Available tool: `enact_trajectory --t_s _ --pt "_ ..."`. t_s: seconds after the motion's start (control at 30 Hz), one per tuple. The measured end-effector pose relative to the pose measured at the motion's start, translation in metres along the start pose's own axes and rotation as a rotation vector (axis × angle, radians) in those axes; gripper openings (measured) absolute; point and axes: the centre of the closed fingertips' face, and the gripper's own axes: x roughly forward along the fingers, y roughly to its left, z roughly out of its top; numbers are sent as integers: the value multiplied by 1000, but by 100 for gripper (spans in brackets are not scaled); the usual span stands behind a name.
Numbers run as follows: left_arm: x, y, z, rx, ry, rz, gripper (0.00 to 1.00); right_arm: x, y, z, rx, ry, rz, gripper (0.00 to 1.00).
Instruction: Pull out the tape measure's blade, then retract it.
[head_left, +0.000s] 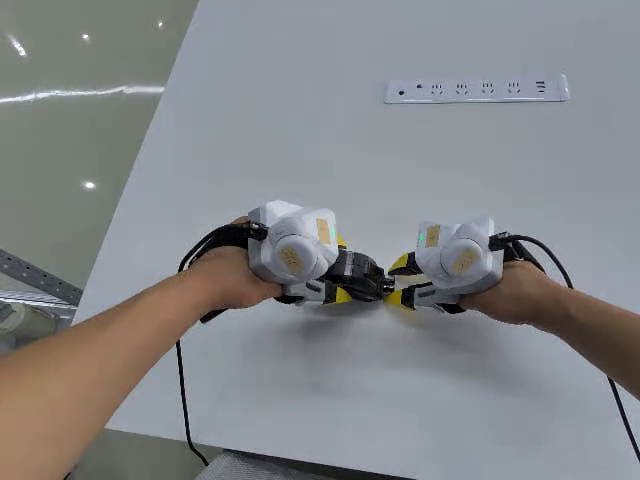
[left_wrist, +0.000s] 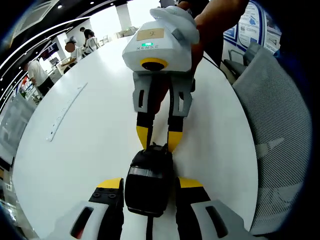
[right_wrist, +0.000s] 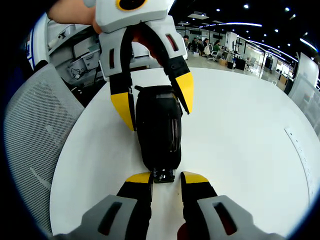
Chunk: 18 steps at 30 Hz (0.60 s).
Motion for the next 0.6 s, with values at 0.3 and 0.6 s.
enact_trajectory --t_s 0.3,0.6 --pt "0 2 1 23 14 -12 32 1 4 0 -28 2 10 15" --pt "0 1 1 22 27 -26 31 1 3 0 -42 11 9 13"
